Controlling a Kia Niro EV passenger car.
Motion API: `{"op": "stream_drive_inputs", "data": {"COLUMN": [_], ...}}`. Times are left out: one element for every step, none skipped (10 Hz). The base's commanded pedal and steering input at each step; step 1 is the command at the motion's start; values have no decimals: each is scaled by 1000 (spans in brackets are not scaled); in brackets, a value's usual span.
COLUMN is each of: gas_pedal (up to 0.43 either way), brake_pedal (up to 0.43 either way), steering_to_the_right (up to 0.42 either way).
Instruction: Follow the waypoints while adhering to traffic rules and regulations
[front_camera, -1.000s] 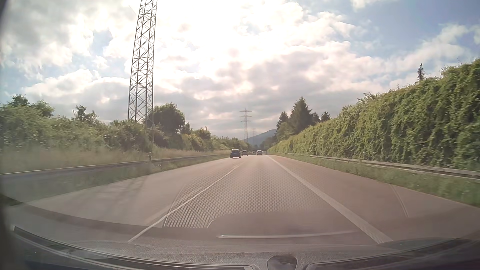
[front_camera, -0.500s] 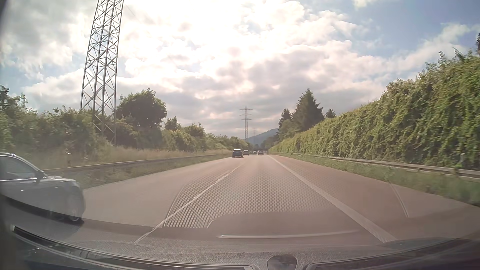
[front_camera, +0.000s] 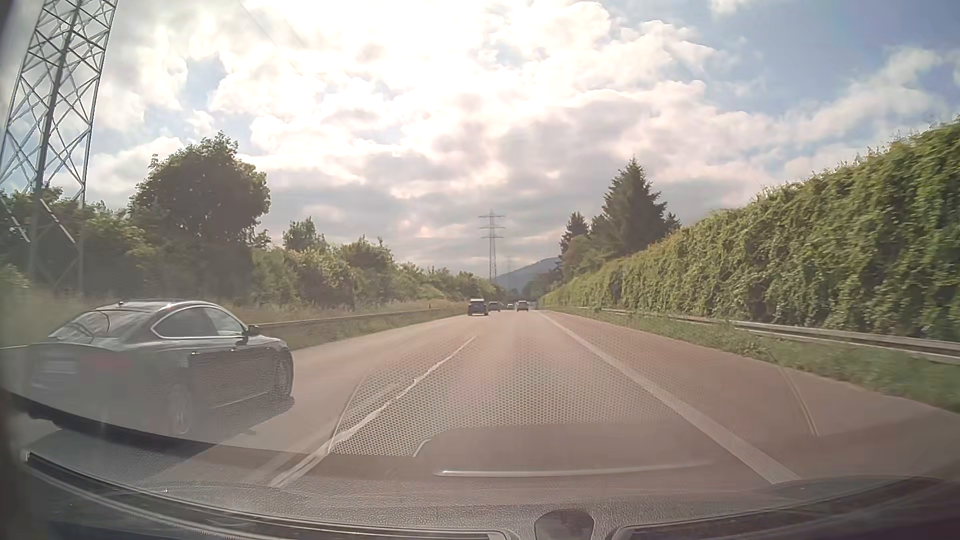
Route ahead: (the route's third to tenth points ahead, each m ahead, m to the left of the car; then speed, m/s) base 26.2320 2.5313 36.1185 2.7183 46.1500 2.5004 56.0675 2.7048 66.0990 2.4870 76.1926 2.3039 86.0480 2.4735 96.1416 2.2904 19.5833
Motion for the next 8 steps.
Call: {"op": "stream_drive_inputs", "data": {"gas_pedal": [197, 197, 197, 197, 197, 197, 197, 197], "brake_pedal": [0, 0, 0, 0, 0, 0, 0, 0], "steering_to_the_right": [-2, -2, -2, -2, -2, -3, -1, -1]}}
